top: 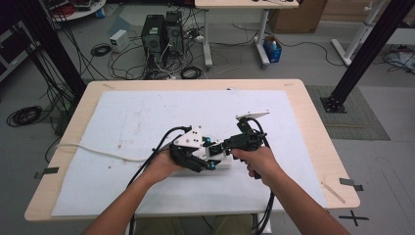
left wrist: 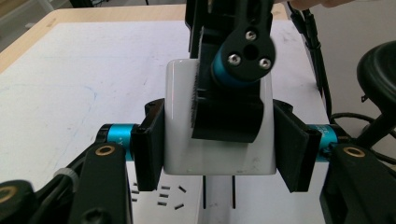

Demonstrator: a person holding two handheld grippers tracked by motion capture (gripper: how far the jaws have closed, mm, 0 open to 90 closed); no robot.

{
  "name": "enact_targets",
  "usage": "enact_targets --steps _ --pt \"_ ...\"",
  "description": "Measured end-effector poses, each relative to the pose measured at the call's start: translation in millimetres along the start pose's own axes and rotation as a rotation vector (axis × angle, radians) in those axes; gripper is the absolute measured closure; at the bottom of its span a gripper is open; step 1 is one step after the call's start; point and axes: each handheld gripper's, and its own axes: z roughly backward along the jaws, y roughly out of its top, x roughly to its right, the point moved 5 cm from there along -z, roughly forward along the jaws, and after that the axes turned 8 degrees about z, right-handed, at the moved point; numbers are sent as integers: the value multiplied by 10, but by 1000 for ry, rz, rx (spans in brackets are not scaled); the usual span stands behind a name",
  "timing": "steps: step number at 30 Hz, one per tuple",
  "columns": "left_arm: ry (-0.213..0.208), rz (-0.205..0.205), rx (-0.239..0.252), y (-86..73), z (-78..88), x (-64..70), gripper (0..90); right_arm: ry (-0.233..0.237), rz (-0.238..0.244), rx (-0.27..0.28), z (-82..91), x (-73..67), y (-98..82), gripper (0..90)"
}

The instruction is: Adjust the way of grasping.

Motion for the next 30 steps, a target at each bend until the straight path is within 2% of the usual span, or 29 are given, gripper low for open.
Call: enact_targets --steps 4,8,10,12,13,14,15,17,18,19,20,21,22,23,24,26,27,28,29,30 --pt "16 -17 -7 -3 -7 9 426 21 -13 7 -2 25 -10 582" --pt "34 -28 -12 1 -19 11 426 31 3 22 -4 48 -22 601" --pt "62 -64 -33 4 -39 28 425 35 0 23 -4 52 -24 609" --pt "88 -77 -47 6 -66 43 424 38 2 32 -2 82 -32 621" --pt "100 -60 -51 5 -81 39 414 33 14 31 0 91 -34 623" --pt "127 21 -75 -8 -93 -3 203 -10 78 34 12 124 -42 624" --pt "127 21 -75 -8 -93 -3 183 -10 78 34 12 124 -42 624" --pt "134 51 -97 -46 -55 -38 182 -20 105 42 38 150 -50 624" --pt "147 58 -110 -65 -28 -54 182 -39 162 68 90 183 -46 623" --pt "155 71 -122 -82 6 -70 182 -39 162 68 90 183 -46 623" --pt "168 109 -149 -119 94 -107 182 -67 206 99 159 222 -34 623" --pt "168 109 -149 -119 94 -107 182 -92 222 107 197 247 -31 623" --pt "175 130 -167 -148 143 -127 182 -92 222 107 197 247 -31 623" --pt "183 160 -204 -199 207 -160 182 -123 249 110 236 275 -28 623" --pt "192 185 -241 -246 256 -190 182 -186 313 111 328 330 -30 623" --pt "202 223 -301 -332 347 -239 182 -238 373 102 391 353 -40 623" --pt "205 241 -329 -376 403 -271 182 -238 373 102 391 353 -40 623" --pt "207 264 -357 -428 478 -311 182 -258 391 97 424 357 -44 623" --pt "223 305 -384 -487 581 -367 182 -311 419 71 486 367 -49 623" --pt "223 305 -384 -487 581 -367 182 -311 419 71 486 367 -49 623"
